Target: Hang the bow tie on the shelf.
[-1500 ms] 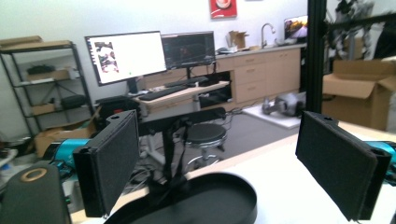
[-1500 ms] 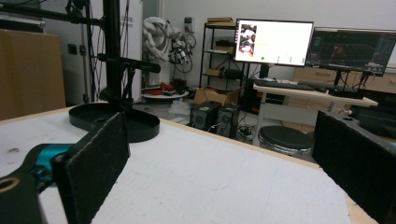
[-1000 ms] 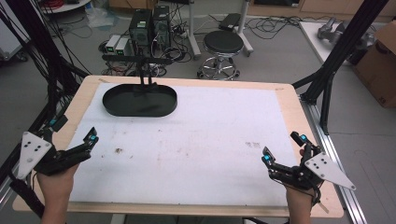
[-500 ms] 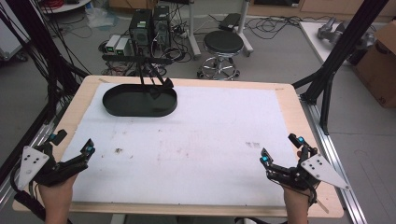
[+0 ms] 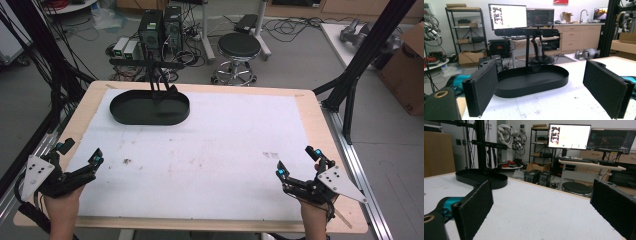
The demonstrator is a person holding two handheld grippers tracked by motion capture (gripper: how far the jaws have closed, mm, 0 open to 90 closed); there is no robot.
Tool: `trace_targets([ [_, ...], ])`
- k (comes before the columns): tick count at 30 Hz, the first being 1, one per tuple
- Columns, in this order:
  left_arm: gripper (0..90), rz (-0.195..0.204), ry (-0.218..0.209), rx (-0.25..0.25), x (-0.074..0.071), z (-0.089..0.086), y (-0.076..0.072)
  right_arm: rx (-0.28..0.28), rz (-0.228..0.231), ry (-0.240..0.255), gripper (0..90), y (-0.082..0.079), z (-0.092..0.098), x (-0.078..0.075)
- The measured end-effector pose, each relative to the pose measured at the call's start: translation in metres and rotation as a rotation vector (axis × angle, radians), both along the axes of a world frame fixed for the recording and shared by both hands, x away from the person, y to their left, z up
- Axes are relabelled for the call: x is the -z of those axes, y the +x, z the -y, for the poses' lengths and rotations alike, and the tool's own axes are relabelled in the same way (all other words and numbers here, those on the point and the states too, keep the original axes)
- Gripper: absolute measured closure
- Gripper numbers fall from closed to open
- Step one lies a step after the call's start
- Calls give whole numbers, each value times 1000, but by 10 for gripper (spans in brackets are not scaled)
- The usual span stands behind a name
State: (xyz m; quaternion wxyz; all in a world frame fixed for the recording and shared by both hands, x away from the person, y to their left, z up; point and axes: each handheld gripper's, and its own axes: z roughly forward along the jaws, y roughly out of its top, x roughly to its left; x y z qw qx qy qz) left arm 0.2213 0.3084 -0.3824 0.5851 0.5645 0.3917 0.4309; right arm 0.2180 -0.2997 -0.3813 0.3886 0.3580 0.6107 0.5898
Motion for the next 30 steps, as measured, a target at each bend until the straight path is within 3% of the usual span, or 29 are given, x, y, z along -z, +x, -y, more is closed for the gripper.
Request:
trace_targets([
  [6, 134, -27, -9, 13, 5, -2, 4, 1, -16, 5, 37, 0, 3, 1],
  [30, 133, -16, -16, 8, 4, -2, 4, -11, -22, -4, 38, -1, 6, -1],
])
